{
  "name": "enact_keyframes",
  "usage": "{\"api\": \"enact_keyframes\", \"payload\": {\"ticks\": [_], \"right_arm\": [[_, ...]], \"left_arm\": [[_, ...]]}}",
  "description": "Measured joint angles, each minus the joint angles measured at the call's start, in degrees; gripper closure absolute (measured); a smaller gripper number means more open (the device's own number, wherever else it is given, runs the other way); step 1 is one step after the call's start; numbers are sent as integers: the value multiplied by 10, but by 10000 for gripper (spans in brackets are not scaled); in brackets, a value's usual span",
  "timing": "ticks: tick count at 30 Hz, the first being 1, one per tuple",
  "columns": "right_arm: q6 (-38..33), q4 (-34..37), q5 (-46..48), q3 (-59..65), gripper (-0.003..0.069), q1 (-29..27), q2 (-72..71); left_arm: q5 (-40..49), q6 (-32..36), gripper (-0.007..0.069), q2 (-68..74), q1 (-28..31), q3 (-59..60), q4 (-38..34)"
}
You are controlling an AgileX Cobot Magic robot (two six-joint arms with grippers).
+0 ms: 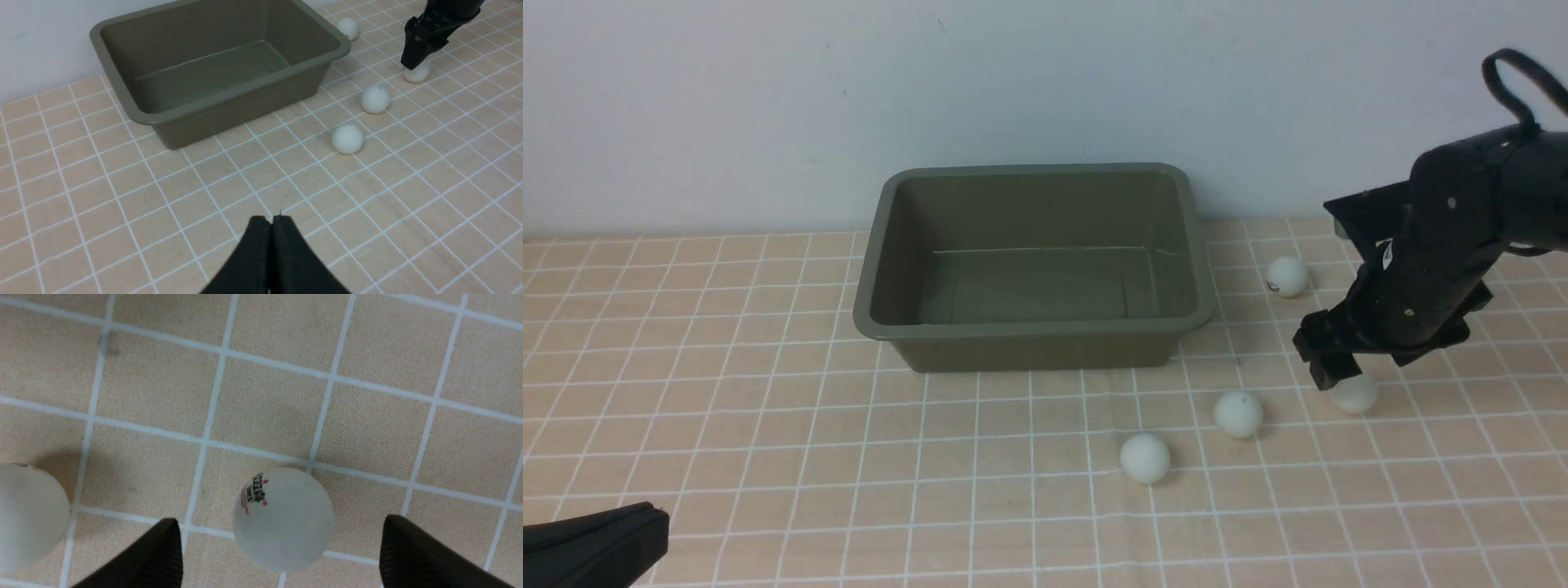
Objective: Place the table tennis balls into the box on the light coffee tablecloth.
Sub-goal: 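Reach for and grasp a ping pong ball on the table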
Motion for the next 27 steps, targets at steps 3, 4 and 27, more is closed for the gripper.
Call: {"api": "enact_keyframes", "payload": {"ticks": [3,4,27], "right_arm": [[0,-2,-3,-1,69,-4,5],[0,-3,-5,-1,69,-6,7],[-4,6,-24,-4,288,-10,47]], "left_arm": [[0,2,693,0,0,0,0],[0,2,693,0,0,0,0],[-1,3,693,0,0,0,0]]}}
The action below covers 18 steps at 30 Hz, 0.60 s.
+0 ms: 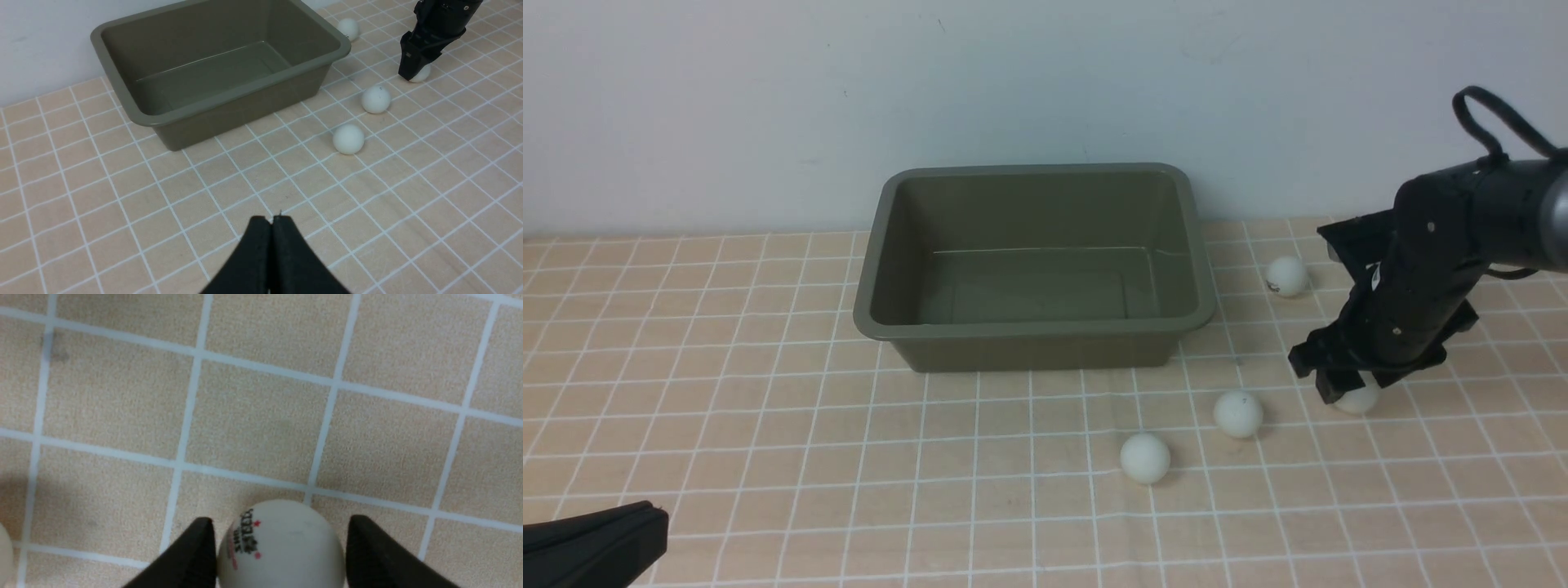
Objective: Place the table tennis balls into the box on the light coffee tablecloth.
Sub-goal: 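Reach for and grasp a ping pong ball on the table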
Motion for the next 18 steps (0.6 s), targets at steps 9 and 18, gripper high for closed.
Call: {"api": "enact_keyframes", "payload": {"ticks": [9,18], "right_arm": [[0,1,16,-14,299,0,0],[-17,60,92,-162,299,1,0]], "left_arm": [[0,0,693,0,0,0,0],[-6,0,693,0,0,0,0]]}}
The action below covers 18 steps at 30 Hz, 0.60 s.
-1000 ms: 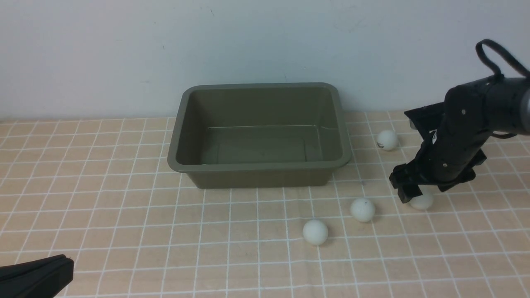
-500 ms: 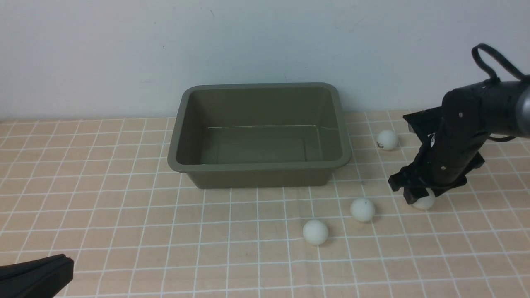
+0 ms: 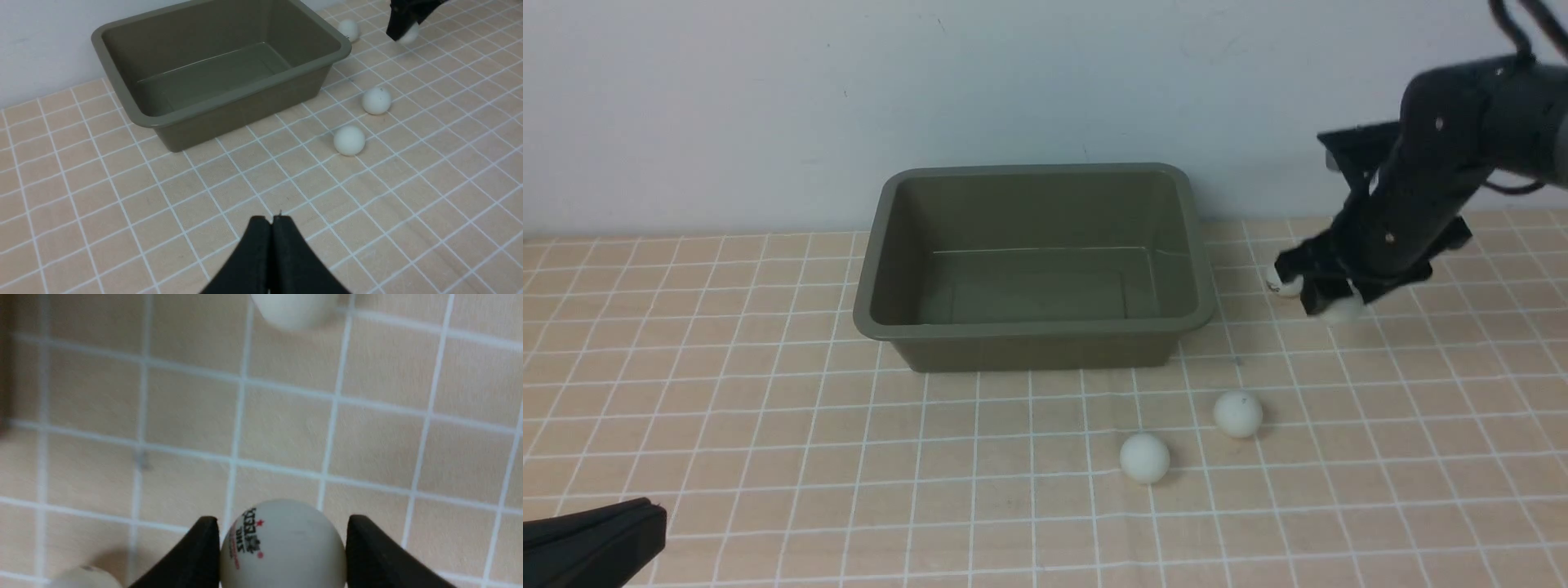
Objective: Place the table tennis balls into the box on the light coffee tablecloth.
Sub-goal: 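Reach for and grasp a ping pong ball on the table, then release the ping pong ball into the bin and lift the gripper away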
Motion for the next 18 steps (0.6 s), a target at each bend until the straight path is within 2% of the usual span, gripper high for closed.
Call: {"api": "enact_keyframes", "payload": {"ticks": [6,14,18], "right_arm": [[-69,122,7,-99,299,39,1],[-79,126,14,-174,299,107,69],[-79,126,19,-202,299,118,106]], "left_arm": [[-9,0,693,0,0,0,0],[-10,6,693,0,0,0,0],[-10,6,693,0,0,0,0]]}}
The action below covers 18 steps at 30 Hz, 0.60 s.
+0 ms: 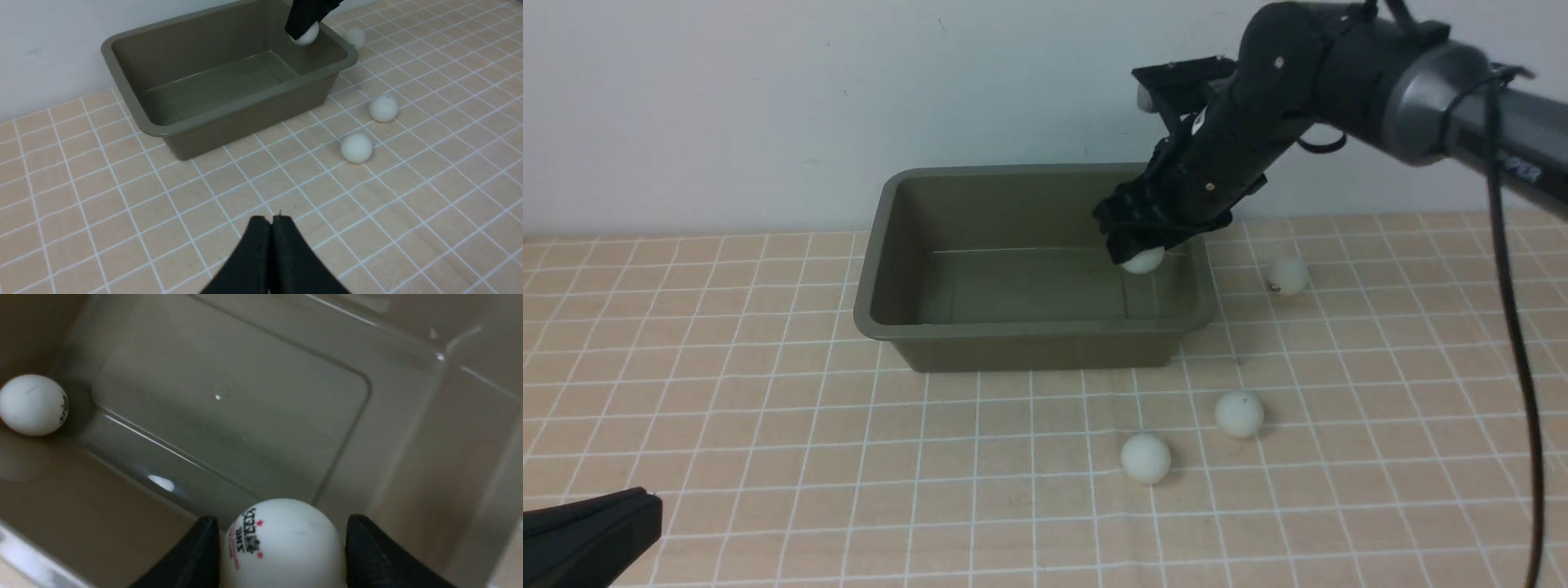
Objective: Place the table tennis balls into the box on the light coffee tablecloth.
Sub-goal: 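Release the ping pong ball into the bin and lift the gripper away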
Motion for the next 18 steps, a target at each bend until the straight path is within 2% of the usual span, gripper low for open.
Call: {"api": "enact_keyframes", "payload": {"ticks": [6,13,18], "right_arm": [[-2,-1,4,-19,289,2,20],[-3,-1,3,-19,161,2,22],[-6,-36,18,-54,141,2,18]], "left_arm": [[0,0,693,0,0,0,0],[0,0,693,0,0,0,-1],[0,0,693,0,0,0,-1]]}}
